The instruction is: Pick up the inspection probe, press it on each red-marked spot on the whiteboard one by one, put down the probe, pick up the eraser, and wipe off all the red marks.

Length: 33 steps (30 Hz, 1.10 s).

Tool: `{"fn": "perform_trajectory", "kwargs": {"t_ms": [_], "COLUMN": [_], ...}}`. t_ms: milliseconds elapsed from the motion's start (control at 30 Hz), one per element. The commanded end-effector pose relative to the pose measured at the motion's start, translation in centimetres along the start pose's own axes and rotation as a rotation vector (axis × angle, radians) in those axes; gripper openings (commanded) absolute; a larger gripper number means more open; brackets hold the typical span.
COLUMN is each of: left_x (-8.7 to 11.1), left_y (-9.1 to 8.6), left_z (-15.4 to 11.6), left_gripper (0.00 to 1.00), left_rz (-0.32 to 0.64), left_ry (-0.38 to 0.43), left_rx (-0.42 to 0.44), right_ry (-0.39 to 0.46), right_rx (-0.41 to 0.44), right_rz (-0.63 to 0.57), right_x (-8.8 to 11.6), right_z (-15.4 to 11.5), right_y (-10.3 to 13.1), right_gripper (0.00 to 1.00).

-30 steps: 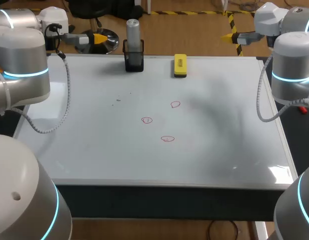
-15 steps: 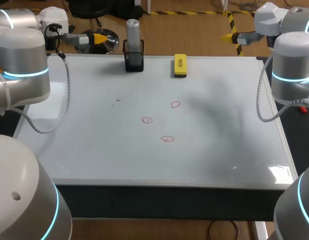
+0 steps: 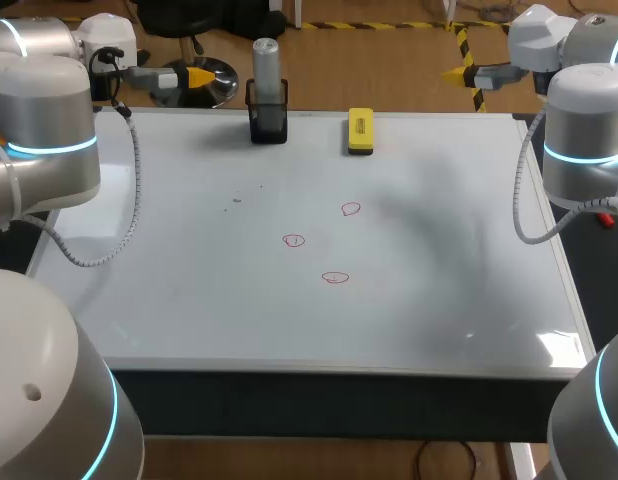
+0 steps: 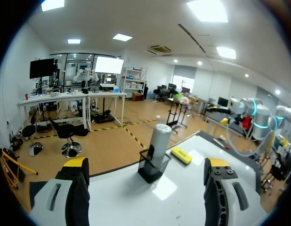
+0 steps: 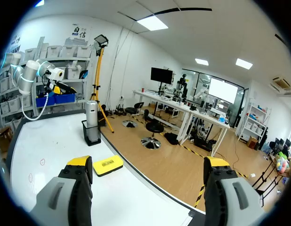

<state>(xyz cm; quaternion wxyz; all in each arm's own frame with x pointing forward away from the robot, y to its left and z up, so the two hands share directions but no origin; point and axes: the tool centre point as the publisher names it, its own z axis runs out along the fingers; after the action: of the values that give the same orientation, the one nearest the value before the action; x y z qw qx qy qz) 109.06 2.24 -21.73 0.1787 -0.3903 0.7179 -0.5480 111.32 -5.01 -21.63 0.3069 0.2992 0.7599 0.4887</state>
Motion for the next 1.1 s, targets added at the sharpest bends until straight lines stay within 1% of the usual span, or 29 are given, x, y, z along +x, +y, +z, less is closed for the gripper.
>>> {"fn": "perform_trajectory", "kwargs": {"t_ms": [33, 1033, 1100], "left_x": [-0.03, -0.03, -0.1], "left_y": [-0.01, -0.01, 0.0], "left_z": [-0.02, -0.02, 0.01], "left_gripper": [1.0, 1.0, 1.0], "left_rz": [-0.001, -0.001, 0.009], "left_ry": [0.001, 0.001, 0.029], "left_rx": [-0.001, -0.001, 0.01], "right_ry": [0.001, 0.001, 0.001], "right_rx": [0.003, 0.003, 0.003], "right_rz": [0.0, 0.0, 0.0], "right_x": [-0.02, -0.02, -0.02], "right_z": [0.03, 0.03, 0.03], "right_y": [0.05, 0.05, 0.05], "right_gripper": [1.0, 1.0, 1.0]}}
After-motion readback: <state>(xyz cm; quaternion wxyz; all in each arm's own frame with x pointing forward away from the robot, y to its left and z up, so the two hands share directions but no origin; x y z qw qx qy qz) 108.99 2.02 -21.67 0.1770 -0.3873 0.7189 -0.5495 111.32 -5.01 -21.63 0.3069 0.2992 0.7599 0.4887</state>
